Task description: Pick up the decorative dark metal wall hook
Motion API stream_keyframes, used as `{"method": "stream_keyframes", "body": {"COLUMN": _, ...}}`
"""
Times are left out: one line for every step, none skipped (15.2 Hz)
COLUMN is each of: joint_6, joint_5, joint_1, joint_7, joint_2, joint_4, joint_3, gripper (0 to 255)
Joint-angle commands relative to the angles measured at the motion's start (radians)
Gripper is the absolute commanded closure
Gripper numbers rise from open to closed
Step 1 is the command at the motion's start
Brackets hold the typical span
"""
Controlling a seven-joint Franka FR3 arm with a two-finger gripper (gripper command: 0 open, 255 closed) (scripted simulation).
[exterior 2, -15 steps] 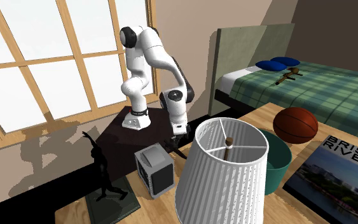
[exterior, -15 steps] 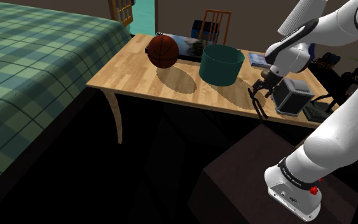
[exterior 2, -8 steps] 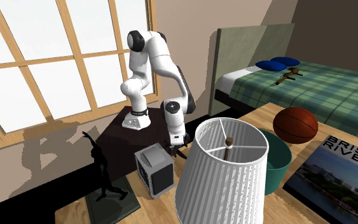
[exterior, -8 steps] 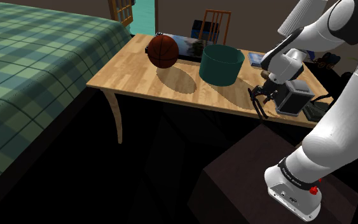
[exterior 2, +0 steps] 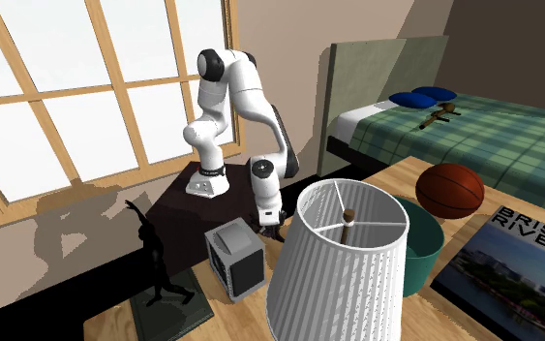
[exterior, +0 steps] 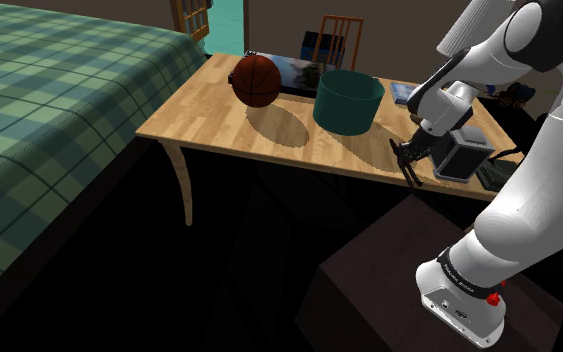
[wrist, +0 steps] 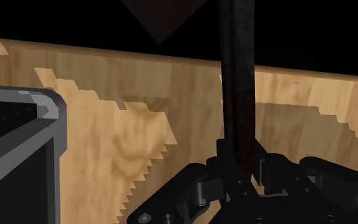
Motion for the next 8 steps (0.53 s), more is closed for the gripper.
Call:
{"method": "stream_keyframes", "body": {"joint_6": 0.000, "joint_5": 0.001, "joint_1": 0.000, "joint_7": -0.001, "joint_2": 0.001, "joint_4": 0.000, "joint_3": 0.001, "gripper": 255}}
{"method": "stream_keyframes", "body": {"joint_6": 0.000, "joint_5": 0.001, "joint_1": 0.000, "joint_7": -0.001, "joint_2": 0.001, "joint_4": 0.000, "joint_3": 0.001, "gripper": 255}}
{"method": "stream_keyframes", "body": {"joint_6": 0.000, "joint_5": 0.001, "joint_1": 0.000, "joint_7": -0.001, "joint_2": 0.001, "joint_4": 0.000, "joint_3": 0.001, "gripper": 255}}
{"method": "stream_keyframes", "body": {"joint_6": 0.000, "joint_5": 0.001, "joint_1": 0.000, "joint_7": -0.001, "joint_2": 0.002, "joint_4": 0.000, "joint_3": 0.001, "gripper": 255}}
{"method": "stream_keyframes", "body": {"joint_6": 0.000, "joint_5": 0.002, "joint_1": 0.000, "joint_7": -0.001, "joint_2": 0.002, "joint_4": 0.000, "joint_3": 0.001, "gripper": 255}}
{"method": "stream_keyframes", "body": {"joint_6": 0.001, "joint_5": 0.001, "joint_1": 0.001, "joint_7": 0.000, "joint_2": 0.000, "joint_4": -0.002, "joint_3": 0.001, "gripper": 255}}
{"method": "stream_keyframes", "body": {"joint_6": -0.007, "joint_5": -0.015, "joint_1": 0.007, "joint_7": 0.012, "joint_2": -0.014, "joint_4": -0.004, "joint_3": -0.007, "gripper": 255}}
{"method": "stream_keyframes", "body": {"joint_6": -0.015, "joint_5": -0.031, "joint_1": 0.012, "joint_7": 0.025, "joint_2": -0.028, "joint_4": -0.007, "joint_3": -0.016, "gripper": 255}}
